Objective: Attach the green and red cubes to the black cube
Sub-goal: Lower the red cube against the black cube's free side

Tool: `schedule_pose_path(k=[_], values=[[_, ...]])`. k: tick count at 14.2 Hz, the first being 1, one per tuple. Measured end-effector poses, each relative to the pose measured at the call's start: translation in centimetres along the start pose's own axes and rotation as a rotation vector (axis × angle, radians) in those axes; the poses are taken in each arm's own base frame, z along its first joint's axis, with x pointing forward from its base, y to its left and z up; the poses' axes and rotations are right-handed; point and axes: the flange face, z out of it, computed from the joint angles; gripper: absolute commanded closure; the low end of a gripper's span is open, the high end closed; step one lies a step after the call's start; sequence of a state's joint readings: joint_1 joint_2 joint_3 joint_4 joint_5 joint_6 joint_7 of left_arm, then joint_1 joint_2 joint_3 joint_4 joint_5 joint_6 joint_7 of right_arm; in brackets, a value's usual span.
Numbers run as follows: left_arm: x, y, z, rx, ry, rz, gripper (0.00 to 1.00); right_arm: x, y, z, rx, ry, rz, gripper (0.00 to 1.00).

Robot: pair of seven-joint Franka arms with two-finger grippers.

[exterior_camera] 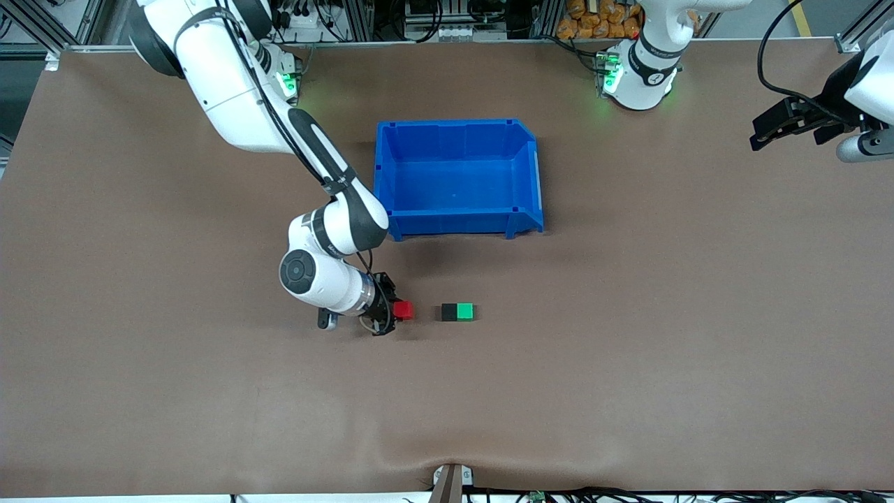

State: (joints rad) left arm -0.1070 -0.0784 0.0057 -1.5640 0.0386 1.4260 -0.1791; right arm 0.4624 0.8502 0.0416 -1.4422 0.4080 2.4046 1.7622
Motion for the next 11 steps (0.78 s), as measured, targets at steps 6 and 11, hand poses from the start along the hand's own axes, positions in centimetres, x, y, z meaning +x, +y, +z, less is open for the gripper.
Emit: schedule_pose_path(k=[6,11], values=[[0.1,0.0,0.2,0.001,-0.004,0.000,0.00,-1.0,0.0,1.0,0.025,-0.007,0.039,1.00],[0.0,0.2,0.2,0.001,-0.004,0.004,0.00,-2.2,0.1,1.5,0.029,-0.014,0.060,1.00]])
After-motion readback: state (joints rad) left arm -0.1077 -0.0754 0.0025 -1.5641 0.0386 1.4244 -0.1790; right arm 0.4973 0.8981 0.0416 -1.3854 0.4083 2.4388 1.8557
